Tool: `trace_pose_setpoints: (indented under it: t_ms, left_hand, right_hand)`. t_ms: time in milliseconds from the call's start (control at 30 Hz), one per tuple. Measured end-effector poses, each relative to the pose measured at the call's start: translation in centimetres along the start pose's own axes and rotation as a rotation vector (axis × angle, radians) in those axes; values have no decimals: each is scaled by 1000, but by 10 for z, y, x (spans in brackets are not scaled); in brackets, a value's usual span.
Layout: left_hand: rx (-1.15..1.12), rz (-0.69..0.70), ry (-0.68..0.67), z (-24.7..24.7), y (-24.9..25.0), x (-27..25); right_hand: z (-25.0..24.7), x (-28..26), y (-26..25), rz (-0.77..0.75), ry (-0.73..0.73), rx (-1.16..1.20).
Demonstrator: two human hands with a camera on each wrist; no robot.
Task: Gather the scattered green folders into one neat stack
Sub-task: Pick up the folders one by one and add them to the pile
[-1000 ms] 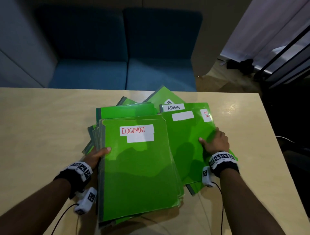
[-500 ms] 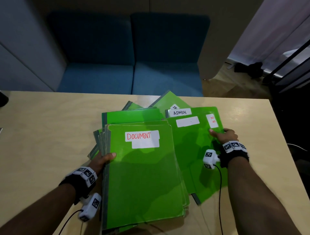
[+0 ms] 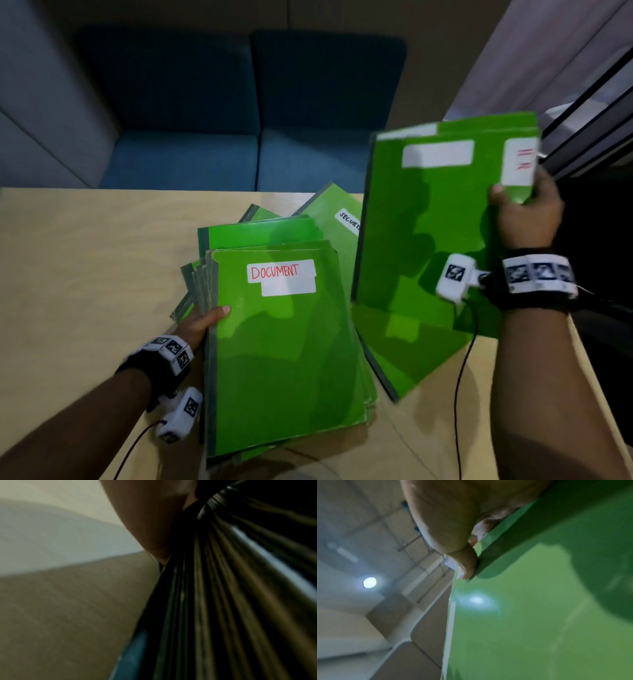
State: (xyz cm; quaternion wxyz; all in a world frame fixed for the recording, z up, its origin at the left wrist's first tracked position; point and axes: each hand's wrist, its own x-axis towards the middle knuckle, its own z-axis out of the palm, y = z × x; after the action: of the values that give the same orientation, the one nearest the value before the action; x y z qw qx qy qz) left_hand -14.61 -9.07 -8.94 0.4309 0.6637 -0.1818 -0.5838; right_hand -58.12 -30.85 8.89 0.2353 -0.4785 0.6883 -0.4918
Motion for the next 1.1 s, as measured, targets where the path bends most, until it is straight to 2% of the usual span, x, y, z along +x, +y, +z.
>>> trace_pose_setpoints:
  t_ms: [67,167,367,500,567,700,867,967,1033,1100]
  left_hand:
    - [-2,-29,11,-2,1,0]
    - [-4,-32,13,-2,2,1]
    - [19,-34,8,-23,-27,27]
    - [55,-35,21,3,11,-11]
    - [56,-27,8,5,13,-15]
    - [255,31,-11,5,18,-17]
    - [436,64,-47,13,35,-34]
    - [288,4,-23,11,27,-26]
    - [104,-122,-2,12,25,-22]
    - [85,-157,48,10,19,-12]
  right_hand:
    - [-9,7,-11,14,-3,119]
    - [11,-11,-10,104,-179,172]
    - [81,-111,45,321,-544,106]
    - [108,-170,62,546,-595,142]
    - [117,-186,70,525,-644,86]
    - [120,-196,87,582,-665,130]
    - [117,-201,73,594,-702,112]
    - [114,-207,66,499,-759,-32]
    - [114,-203,64,473,-819,-111]
    - [116,-191,58,428,-850,-220]
